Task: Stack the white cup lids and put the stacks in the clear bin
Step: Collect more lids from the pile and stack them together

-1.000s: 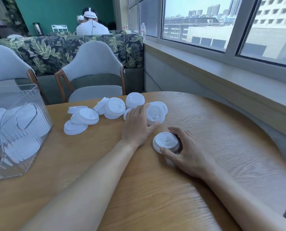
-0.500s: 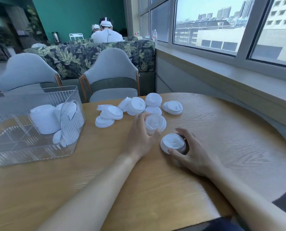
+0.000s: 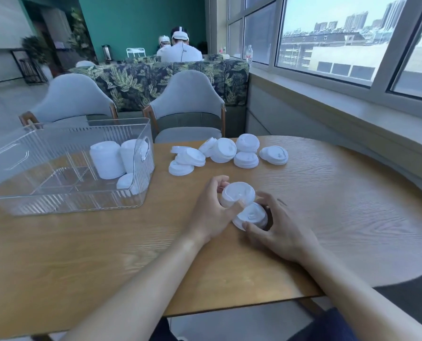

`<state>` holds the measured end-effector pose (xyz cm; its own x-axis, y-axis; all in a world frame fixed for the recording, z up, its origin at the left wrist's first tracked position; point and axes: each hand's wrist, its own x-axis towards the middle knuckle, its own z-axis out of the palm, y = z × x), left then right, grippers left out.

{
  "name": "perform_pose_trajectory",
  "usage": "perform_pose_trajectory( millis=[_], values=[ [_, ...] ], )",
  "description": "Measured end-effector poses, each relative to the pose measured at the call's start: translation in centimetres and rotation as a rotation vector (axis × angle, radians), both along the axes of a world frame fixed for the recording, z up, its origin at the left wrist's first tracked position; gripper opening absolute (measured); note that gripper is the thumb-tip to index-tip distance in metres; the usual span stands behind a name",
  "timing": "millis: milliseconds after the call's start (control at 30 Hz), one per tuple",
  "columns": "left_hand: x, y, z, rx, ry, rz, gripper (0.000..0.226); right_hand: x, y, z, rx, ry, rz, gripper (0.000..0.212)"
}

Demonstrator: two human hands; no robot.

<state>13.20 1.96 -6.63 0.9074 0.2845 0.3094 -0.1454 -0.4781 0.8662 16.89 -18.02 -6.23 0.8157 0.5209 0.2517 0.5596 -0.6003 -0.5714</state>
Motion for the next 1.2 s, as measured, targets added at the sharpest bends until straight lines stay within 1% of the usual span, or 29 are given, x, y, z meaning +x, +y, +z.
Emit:
perform_pose_trajectory(
  millis=[200,300,400,500,633,767,833,900,967,1033,1133,1200],
  values=[
    [-1.1,-0.2,0.1,0.049,0.006,-0.004,0.073,0.2,-0.2,-0.3,0.061,0.064,-0.001,0.087],
    [-1.3,-0.5,0.2,0.081,0.007,-0.025,0.069,0.4,-0.5,-0.4,0.182,0.106,-0.030,0.078],
    [-1.4,-0.8,0.3,0.096,0.010,-0.069,0.058,0.8,-0.5,-0.7,0.252,0.107,-0.072,0.065],
    [-1.5,-0.9,0.4,0.092,0.005,-0.100,0.054,0.9,-0.4,-0.9,0.263,0.077,-0.077,0.047],
    [-1.6,-1.0,0.5,0.111,-0.002,-0.133,0.052,0.9,-0.3,-0.9,0.252,0.034,-0.094,0.041],
    [-1.9,-1.1,0.5,0.178,0.015,-0.145,0.060,1.1,-0.3,-1.1,0.238,0.022,-0.107,0.022],
    [-1.9,-1.1,0.5,0.208,0.026,-0.141,0.059,1.2,-0.3,-1.2,0.231,0.027,-0.103,0.021],
    [-1.8,-1.1,0.5,0.242,0.029,-0.132,0.051,1.3,-0.3,-1.3,0.218,0.025,-0.088,0.028],
    [-1.7,-1.1,0.4,0.268,0.029,-0.121,0.047,1.3,-0.3,-1.3,0.200,0.015,-0.080,0.027],
    [-1.6,-1.0,0.2,0.287,0.032,-0.109,0.047,1.2,-0.4,-1.2,0.187,0.002,-0.076,0.022],
    [-1.6,-1.0,0.1,0.310,0.049,-0.097,0.049,1.1,-0.3,-1.0,0.173,-0.023,-0.066,0.022],
    [-1.6,-0.9,0.1,0.330,0.067,-0.083,0.052,1.1,-0.3,-1.0,0.171,-0.049,-0.064,0.019]
  ],
)
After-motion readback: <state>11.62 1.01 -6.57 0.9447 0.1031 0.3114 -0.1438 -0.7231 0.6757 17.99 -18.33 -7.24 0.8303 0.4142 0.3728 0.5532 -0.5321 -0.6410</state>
